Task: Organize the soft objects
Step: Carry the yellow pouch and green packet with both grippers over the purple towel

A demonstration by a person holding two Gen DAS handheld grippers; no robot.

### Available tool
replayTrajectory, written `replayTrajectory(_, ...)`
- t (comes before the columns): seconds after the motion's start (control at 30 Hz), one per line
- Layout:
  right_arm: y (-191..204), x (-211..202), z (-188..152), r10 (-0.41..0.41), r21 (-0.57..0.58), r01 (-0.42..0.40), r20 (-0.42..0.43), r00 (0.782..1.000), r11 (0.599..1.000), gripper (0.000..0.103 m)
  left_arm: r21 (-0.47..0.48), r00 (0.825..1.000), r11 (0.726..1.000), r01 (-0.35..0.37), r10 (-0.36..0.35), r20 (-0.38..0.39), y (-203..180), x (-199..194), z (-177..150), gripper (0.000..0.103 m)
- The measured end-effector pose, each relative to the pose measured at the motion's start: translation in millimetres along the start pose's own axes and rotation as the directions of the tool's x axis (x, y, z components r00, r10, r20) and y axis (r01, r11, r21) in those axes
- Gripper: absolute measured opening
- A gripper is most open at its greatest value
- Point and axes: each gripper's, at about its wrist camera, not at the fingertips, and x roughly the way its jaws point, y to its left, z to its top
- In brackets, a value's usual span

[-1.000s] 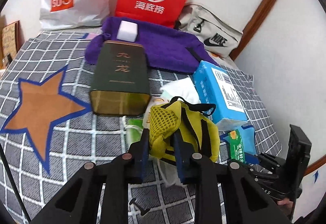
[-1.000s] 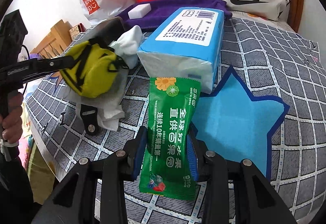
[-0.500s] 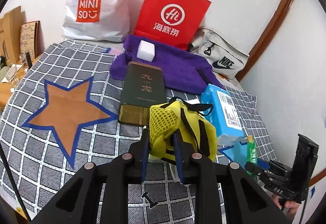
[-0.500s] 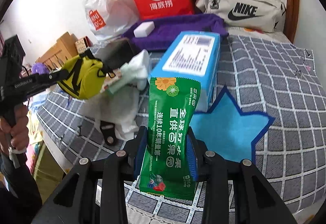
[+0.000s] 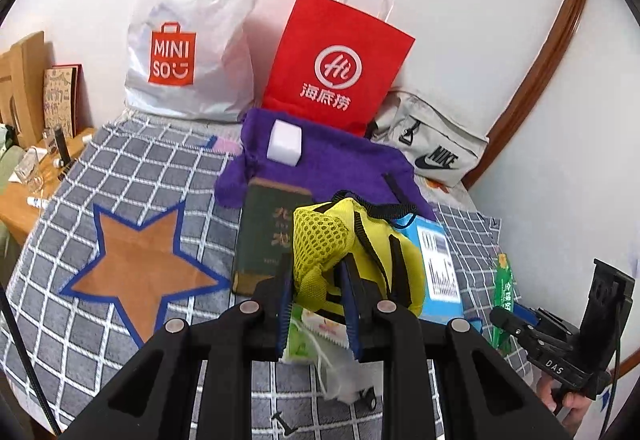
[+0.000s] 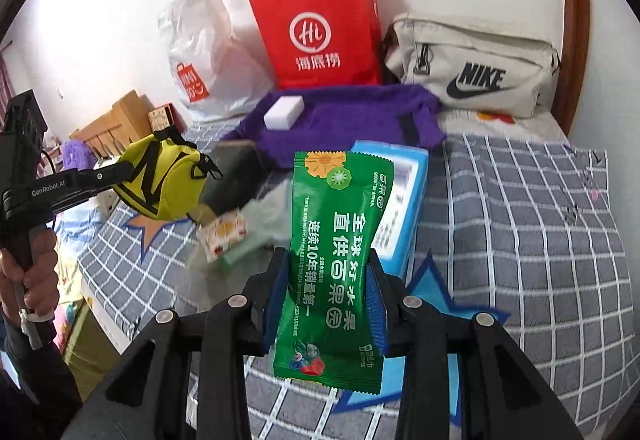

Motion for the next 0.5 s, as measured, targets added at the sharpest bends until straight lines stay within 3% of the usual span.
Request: replayTrajectory(0.5, -11.4, 25.2, 62.7, -0.005, -0.022, 0.006, 0.034, 0.999, 1.000, 0.037, 0.013, 0.999, 0.999, -0.037, 0.037, 0.008, -8.0, 35.9, 53.4, 0.021)
